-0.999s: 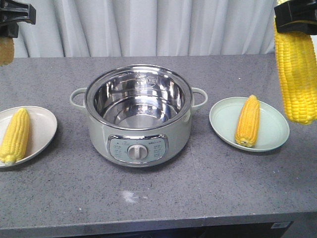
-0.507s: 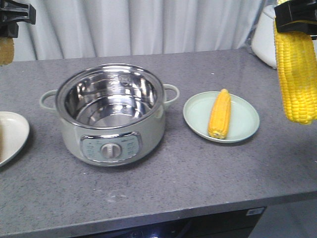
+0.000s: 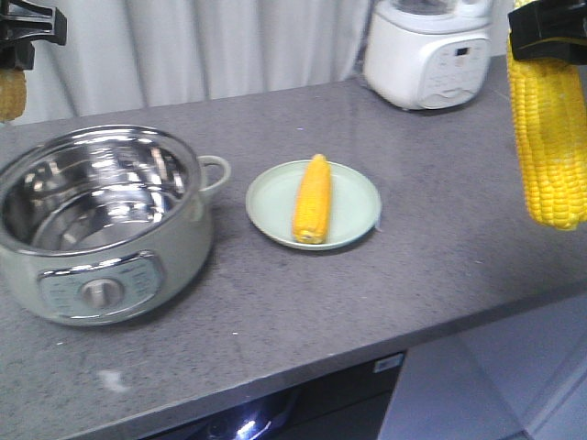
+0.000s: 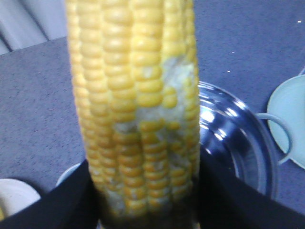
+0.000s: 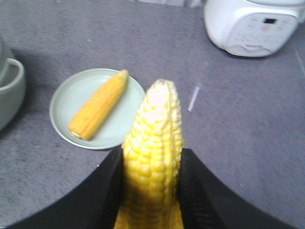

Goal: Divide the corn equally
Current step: 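Drive the base to the counter with the empty white and green plates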

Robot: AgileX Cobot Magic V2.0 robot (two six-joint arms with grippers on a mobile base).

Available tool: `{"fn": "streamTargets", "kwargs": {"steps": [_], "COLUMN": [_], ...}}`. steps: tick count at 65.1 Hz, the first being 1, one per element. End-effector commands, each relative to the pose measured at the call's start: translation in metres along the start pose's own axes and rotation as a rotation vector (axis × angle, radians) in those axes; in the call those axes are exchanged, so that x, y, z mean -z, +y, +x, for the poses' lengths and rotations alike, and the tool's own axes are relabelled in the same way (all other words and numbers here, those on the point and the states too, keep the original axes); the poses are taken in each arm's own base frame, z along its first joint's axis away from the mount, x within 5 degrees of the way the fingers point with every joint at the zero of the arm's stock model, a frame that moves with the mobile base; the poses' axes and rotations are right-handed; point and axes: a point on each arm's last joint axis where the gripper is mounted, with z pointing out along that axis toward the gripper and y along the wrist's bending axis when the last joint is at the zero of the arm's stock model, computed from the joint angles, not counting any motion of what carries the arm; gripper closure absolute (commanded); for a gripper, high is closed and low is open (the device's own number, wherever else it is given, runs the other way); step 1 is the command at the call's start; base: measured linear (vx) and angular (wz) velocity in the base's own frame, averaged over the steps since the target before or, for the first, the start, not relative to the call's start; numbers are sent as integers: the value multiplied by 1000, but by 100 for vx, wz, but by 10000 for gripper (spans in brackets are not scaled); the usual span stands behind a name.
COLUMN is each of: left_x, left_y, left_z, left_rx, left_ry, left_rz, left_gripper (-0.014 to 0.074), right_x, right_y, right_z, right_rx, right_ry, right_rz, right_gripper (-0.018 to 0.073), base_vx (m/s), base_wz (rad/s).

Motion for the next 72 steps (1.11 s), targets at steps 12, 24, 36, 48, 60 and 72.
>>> {"fn": "streamTargets", "kwargs": {"steps": [12,24,36,48,60,72], "left_x": [22,22,22,22,22,22], "left_y": [7,7,7,7,7,7], "left_z": [-9,-9,-9,-9,-9,-9], "left_rx": [18,18,18,18,18,18], "left_ry": [-117,-117,-117,-117,-117,-117], "left_rz": [11,11,11,11,11,11], "left_gripper": [534,534,534,534,534,534], "right_x": [19,19,19,19,19,19], "right_y": [-3,-3,-3,-3,-3,-3], "right_z": [-8,-8,-8,-8,-8,-8], "right_rx": [-3,-3,-3,-3,-3,-3], "right_ry": [-114,-114,-114,-114,-114,-114], "right_rz": [25,25,25,25,25,25], "right_gripper": [458,458,458,458,458,458], "base_vx": [-1,-1,-1,0,2,3], "base_wz": [-43,-41,-38,-34,-32,-33]}}
